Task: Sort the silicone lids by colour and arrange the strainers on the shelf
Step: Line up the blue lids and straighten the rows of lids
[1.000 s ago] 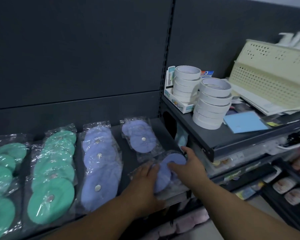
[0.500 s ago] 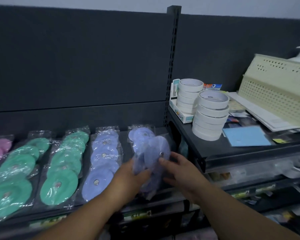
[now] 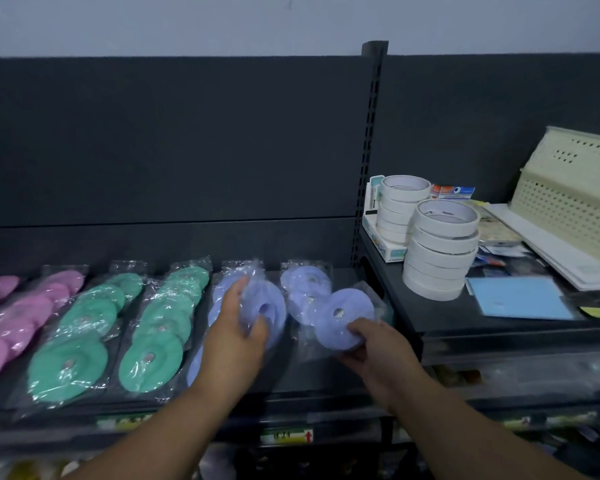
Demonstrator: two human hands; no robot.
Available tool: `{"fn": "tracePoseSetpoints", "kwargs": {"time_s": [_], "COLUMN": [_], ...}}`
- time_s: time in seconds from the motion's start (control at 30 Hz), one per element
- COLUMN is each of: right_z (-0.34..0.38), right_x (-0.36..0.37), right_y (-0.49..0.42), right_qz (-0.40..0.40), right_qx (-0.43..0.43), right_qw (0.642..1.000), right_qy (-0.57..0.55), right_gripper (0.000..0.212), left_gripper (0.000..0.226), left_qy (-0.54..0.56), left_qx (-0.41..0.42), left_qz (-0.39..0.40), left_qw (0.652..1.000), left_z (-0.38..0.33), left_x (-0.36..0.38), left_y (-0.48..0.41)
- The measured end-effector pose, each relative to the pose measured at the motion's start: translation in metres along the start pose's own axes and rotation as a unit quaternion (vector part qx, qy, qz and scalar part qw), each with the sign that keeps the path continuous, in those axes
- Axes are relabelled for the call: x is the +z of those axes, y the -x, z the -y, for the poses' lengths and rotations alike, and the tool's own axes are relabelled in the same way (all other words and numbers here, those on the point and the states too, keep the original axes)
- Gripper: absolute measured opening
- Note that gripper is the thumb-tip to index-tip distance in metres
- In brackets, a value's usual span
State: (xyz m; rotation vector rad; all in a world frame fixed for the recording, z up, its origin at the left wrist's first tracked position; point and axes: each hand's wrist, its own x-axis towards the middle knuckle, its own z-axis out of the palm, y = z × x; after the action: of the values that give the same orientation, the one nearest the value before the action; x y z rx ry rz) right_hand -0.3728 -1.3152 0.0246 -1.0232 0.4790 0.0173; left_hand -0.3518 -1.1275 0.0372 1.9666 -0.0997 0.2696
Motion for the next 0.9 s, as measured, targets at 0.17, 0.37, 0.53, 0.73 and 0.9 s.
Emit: {"fn": "tracePoseSetpoints", "kwargs": {"time_s": [0.17,0.37,0.53,0.73,0.9], "right_z": [-0.001,-0.002,-0.010,-0.011,-0.020], "right_x": [0.004,-0.009,-0.012,-0.014,-0.017], "right_y": [0.005,0.002,0.005,0.005,0.005], "right_qz": [0.074,0.149,0.143,0.112,0.062], "right_qx": [0.066,0.100,0.080,0.052,0.063], "right_qw": [0.995,0.984,0.986,0.992,0.993], "right_qy": [0.007,0.013,-0.009,0.012,0.075], "right_gripper": [0.021,0.047,0.043,0.035,0.020], "left_gripper": [0.057,0.050,0.023,0.077,0.078], "left_qy": [-0.131,-0.128,-0.006,0.075,0.166], "left_qx": [0.246,0.207,0.127,-0.131,-0.258], "left_qz": [0.220,0.306,0.191,0.117,0.114], "left_qw": [0.935,0.920,0.973,0.982,0.945], "left_z": [0.014,0.019,0.014,-0.001,0.011], "left_x": [0.015,0.019,0.025,0.018,0.018], "left_y": [0.021,0.026,0.025,0.023,0.016]}}
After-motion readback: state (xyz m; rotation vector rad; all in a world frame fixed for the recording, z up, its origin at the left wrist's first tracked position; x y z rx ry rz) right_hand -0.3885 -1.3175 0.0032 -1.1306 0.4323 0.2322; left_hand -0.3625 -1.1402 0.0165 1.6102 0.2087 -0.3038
